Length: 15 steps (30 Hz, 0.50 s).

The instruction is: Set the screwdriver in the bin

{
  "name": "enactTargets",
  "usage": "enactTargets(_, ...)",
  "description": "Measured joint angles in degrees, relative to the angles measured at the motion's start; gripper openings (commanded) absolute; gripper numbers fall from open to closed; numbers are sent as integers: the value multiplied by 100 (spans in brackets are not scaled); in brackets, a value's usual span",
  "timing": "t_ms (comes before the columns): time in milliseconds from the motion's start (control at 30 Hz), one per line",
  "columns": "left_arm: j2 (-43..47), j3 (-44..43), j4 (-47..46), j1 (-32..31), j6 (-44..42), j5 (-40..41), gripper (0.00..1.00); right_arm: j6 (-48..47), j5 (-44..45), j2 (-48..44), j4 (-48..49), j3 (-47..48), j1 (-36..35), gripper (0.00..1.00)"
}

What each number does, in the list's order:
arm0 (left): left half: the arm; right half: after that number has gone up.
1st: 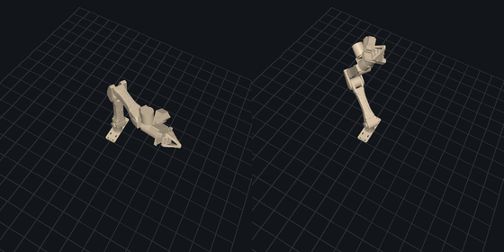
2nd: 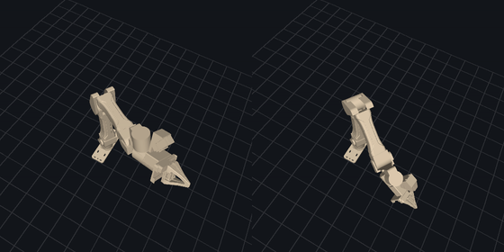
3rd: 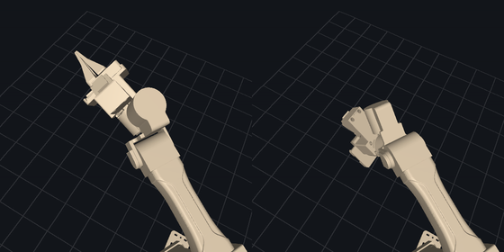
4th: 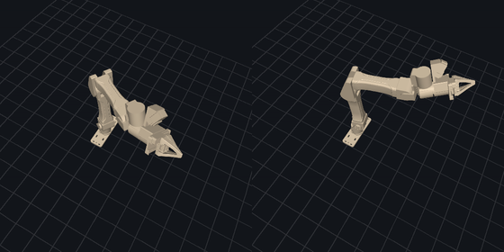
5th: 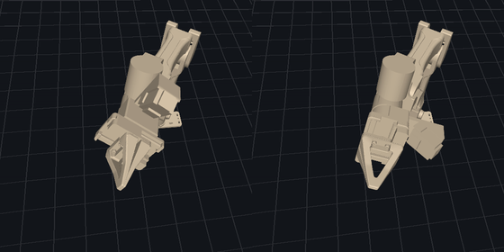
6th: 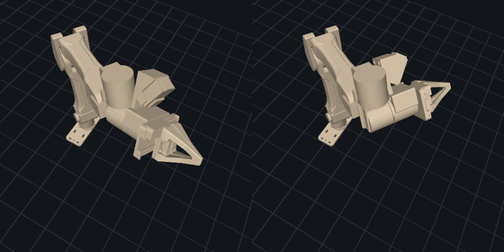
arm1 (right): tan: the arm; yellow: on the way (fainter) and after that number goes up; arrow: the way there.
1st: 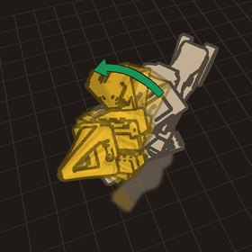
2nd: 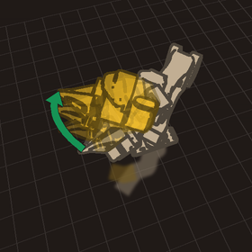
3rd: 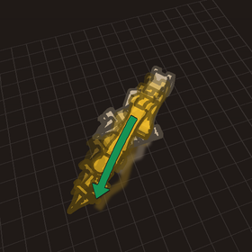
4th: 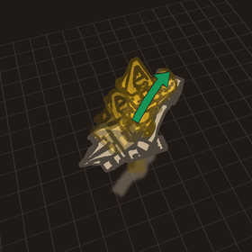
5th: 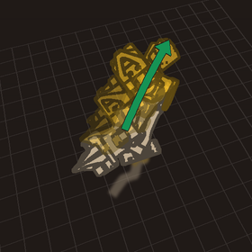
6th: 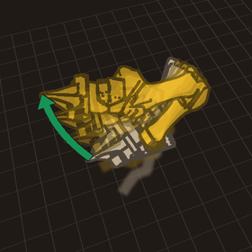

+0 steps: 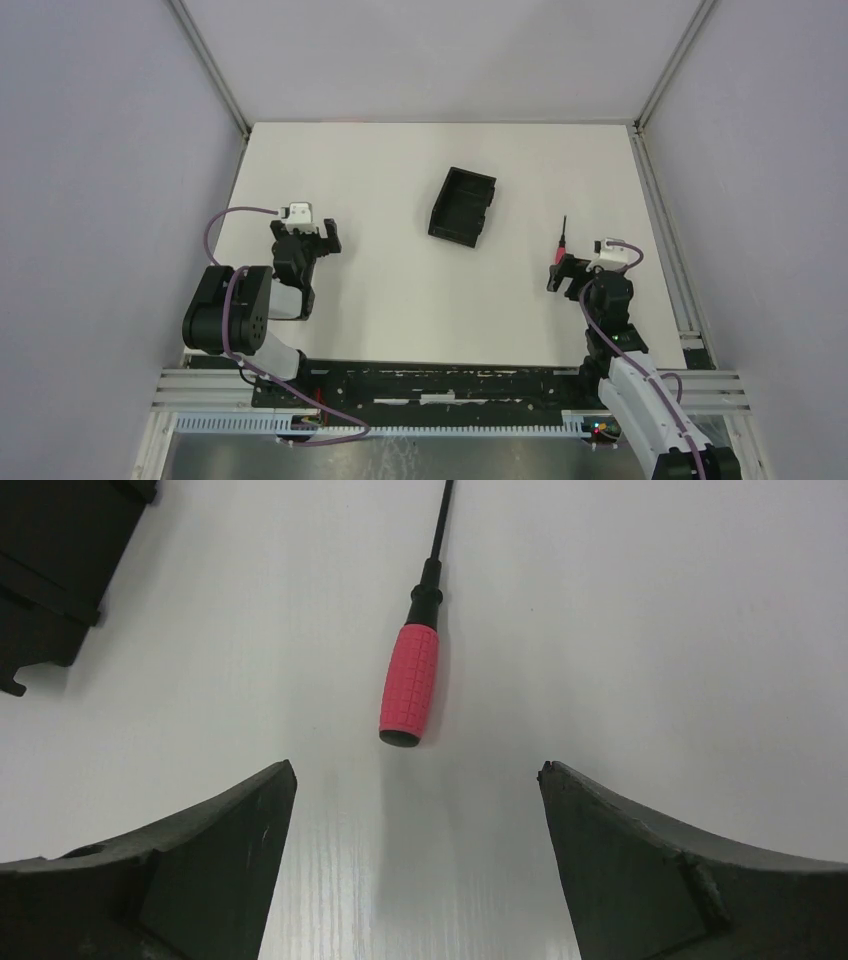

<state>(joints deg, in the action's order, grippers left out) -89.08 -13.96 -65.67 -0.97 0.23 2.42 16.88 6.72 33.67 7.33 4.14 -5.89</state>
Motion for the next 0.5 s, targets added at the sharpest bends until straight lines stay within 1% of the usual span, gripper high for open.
enactTargets(167, 0, 0, 0, 0, 0, 2, 100, 13, 144, 79, 26, 105, 0, 98)
enactTargets(300, 0, 0, 0, 0, 0, 2, 100, -260, 72, 275, -256, 793, 0, 98)
enactTargets(333, 0, 0, 0, 0, 0, 2, 100, -358, -33, 367, -315, 1069, 0, 97)
enactTargets(400, 0, 0, 0, 0, 2, 0, 100, -533, -223, 752, -616, 1991, 0, 97)
enactTargets(433, 0, 0, 0, 0, 0, 2, 100, -579, -251, 914, -719, 2297, 0, 97)
enactTargets(500, 0, 0, 0, 0, 0, 2, 100, -658, -313, 1556, -1248, 3379, 0, 96)
